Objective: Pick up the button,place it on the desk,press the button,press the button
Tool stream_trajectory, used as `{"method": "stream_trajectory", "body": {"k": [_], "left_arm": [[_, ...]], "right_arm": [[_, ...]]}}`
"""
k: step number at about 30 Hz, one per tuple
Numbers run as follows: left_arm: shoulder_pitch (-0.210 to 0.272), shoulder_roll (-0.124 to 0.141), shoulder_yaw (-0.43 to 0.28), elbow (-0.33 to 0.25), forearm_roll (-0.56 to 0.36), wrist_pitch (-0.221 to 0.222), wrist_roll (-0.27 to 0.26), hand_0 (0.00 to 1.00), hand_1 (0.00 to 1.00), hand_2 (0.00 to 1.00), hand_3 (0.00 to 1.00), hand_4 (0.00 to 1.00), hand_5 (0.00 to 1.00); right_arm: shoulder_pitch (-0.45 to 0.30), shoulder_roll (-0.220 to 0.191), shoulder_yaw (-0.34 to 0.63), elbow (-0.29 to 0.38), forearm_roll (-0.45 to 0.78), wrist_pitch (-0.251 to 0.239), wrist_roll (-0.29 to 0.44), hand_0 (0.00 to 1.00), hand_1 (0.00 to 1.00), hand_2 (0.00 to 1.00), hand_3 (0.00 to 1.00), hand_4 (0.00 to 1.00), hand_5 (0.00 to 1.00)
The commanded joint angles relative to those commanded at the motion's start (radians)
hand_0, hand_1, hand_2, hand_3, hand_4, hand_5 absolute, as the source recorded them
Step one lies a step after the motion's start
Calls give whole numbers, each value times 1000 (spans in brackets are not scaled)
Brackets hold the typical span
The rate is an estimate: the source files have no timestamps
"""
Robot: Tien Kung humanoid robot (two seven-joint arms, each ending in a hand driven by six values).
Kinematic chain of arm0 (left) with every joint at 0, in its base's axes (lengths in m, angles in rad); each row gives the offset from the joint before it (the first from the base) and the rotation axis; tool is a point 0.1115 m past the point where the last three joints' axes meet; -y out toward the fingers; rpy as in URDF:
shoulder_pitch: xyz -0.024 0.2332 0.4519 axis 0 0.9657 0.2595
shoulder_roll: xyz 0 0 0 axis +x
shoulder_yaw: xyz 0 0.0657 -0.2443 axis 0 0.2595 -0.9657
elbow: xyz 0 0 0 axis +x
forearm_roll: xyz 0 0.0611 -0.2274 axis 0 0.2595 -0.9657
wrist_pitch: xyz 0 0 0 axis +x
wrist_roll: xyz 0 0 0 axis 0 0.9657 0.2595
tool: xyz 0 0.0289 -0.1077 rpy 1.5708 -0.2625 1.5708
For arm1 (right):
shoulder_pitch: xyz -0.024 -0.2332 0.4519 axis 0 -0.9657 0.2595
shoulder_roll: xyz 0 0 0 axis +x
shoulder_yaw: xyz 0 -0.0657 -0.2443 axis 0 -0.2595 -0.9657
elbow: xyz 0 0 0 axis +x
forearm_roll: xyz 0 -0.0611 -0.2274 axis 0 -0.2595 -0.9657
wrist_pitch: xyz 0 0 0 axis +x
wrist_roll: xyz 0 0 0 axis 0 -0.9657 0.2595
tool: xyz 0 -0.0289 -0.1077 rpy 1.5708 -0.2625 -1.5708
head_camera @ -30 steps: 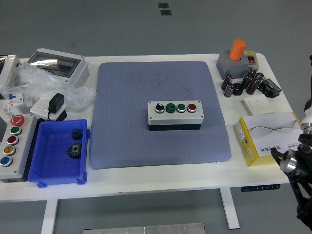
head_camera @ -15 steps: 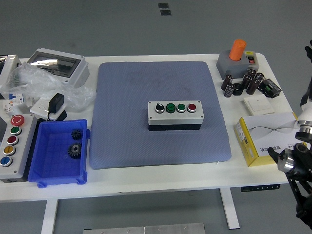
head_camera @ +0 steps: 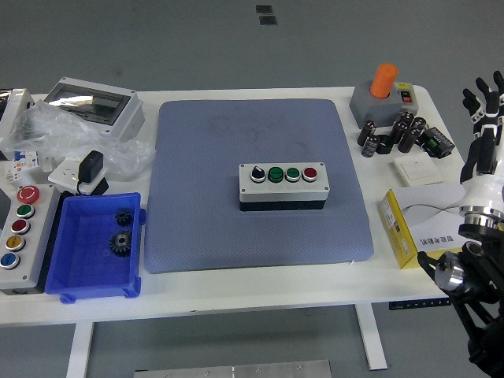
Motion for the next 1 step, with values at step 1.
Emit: {"method": "stream_trajectory", "body": {"k": [1], "left_arm": [[0, 1, -4, 0, 3, 0, 0, 614, 548, 520, 591, 560, 190]], "right_arm": [[0, 2, -2, -4, 18, 7, 0, 867, 812, 861, 926, 998, 981]]}}
